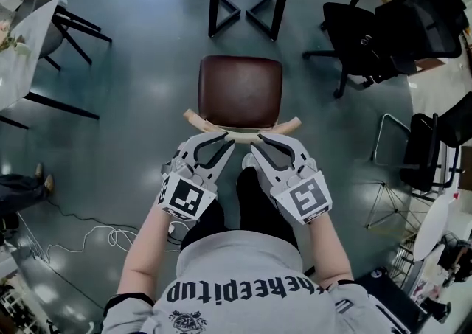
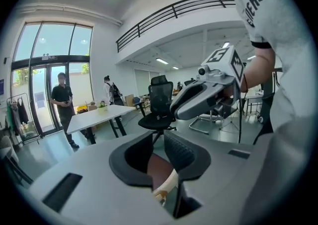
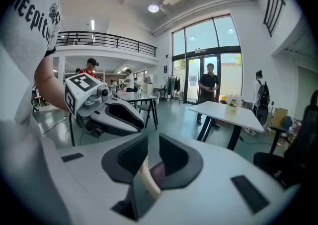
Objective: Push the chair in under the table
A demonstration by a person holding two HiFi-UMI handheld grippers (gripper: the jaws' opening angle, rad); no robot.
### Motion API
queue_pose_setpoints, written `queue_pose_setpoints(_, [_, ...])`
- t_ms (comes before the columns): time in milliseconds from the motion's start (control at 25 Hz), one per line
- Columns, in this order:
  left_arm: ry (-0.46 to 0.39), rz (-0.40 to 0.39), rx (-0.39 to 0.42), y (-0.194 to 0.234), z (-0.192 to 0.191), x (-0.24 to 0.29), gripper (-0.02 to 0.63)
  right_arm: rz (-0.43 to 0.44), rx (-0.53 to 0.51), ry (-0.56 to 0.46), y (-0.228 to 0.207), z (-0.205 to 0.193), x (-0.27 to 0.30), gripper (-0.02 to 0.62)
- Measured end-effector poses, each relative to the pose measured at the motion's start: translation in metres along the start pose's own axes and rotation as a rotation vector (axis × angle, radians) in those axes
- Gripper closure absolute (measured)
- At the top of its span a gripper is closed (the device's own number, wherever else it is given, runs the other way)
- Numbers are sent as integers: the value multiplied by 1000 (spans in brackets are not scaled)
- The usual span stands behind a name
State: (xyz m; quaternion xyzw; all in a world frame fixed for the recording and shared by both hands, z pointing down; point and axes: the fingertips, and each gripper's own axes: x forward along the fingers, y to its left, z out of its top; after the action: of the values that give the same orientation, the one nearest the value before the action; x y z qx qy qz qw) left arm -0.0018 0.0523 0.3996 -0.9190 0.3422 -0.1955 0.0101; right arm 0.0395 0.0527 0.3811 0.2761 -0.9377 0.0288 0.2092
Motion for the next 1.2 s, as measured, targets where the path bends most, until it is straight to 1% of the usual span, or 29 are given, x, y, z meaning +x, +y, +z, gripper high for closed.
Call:
queue_pose_setpoints(200, [74, -24, 51, 2, -23, 18, 488, 54, -30, 70, -14, -32, 9, 487])
queue_pose_setpoints(360, [132, -43, 86, 2, -44, 30, 445, 96, -90, 151, -20, -60, 16, 445])
queue_pose_setpoints(440, [165, -58, 104, 2, -56, 37, 424, 113, -113, 185, -23, -74, 20, 433])
queue_pose_setpoints(520, [204, -76, 138, 1, -69, 42, 409, 128, -128, 218, -25, -87, 24, 425])
queue_pose_setpoints(600, [242, -97, 182, 1, -81, 46, 403, 140, -151, 252, -27, -99, 29, 417])
queue_pose_setpoints(760, [312, -141, 240, -2, -105, 54, 387, 171, -201, 314, -27, -122, 37, 399])
queue_pose_setpoints(920, [375, -189, 296, -9, -130, 62, 377, 200, -220, 358, -26, -143, 45, 396])
queue_pose_setpoints(1200, [423, -241, 342, -18, -152, 72, 359, 236, -263, 433, -21, -173, 56, 388])
